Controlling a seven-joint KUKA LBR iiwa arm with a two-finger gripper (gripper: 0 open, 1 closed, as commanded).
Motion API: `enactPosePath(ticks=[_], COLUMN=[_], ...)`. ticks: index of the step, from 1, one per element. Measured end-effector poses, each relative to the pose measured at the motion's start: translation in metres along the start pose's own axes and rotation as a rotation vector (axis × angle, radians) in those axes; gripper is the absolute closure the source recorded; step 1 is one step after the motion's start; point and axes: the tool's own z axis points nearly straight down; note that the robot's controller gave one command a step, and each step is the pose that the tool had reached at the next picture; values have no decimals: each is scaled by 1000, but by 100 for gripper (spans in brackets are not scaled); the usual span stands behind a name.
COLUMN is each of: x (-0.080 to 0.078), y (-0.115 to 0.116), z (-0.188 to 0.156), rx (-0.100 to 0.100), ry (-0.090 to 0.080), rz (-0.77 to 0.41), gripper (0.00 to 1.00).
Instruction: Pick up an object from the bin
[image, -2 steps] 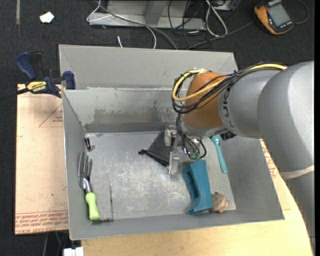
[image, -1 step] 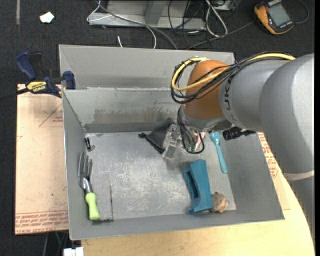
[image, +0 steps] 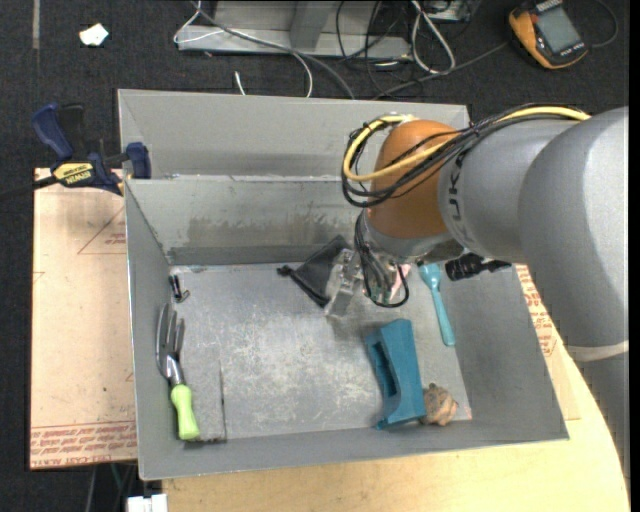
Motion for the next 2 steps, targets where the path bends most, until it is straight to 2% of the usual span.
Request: enactPosePath(ticks=[1, 2], x=[3, 0], y=[-1, -16], z=[-59, -144], rx=[1, 2], ry=[5, 7], rz=[58, 34], gripper=[100, 100])
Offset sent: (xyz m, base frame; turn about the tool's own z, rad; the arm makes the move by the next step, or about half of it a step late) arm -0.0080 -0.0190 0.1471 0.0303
